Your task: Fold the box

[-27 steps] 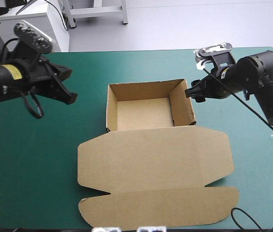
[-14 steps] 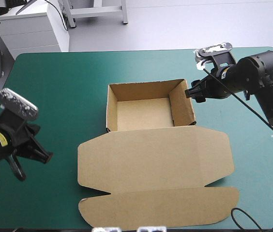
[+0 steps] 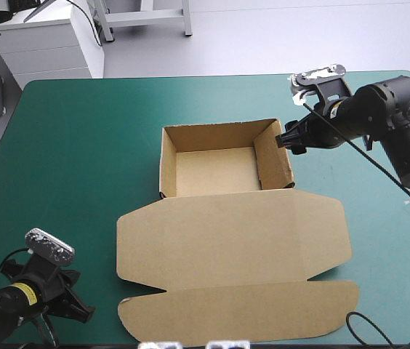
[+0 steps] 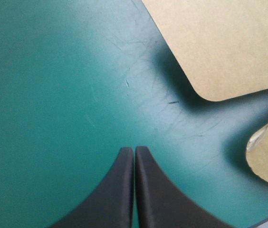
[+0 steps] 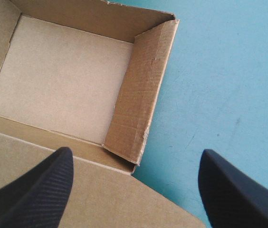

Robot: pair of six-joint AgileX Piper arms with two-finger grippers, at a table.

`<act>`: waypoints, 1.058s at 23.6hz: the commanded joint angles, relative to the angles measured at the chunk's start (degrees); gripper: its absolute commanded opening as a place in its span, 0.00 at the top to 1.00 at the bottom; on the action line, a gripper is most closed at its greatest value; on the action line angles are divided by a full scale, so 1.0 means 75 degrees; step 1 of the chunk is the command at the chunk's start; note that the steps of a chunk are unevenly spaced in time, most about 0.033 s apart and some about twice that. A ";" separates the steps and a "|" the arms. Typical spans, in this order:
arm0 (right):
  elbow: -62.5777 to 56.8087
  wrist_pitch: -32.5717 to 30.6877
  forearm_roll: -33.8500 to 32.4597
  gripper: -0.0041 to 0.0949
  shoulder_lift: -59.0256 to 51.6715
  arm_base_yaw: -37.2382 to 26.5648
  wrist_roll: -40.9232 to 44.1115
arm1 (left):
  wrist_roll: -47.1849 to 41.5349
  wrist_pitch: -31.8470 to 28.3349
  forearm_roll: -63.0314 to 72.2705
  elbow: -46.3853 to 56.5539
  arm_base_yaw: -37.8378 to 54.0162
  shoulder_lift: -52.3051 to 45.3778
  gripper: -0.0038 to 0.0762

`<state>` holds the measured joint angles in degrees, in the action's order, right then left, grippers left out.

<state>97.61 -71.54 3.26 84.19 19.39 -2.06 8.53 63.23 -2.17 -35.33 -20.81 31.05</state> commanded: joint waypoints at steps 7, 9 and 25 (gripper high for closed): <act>0.0204 0.0842 0.0008 0.28 0.1215 -0.0038 -0.0057 | -0.0309 -0.0868 0.0363 0.0237 -0.0004 -0.0007 0.96; 0.0204 0.1164 0.0008 0.28 0.1687 -0.0038 -0.0057 | -0.0378 -0.0742 0.0409 0.0237 -0.0004 -0.0007 0.96; 0.0204 0.1311 -0.0021 0.36 0.3163 -0.0038 0.0100 | -0.0385 -0.0297 0.0421 0.0237 -0.0004 -0.0007 0.96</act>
<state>97.61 -63.14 3.29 110.54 19.39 -1.25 6.35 62.82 0.00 -32.22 -20.81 30.88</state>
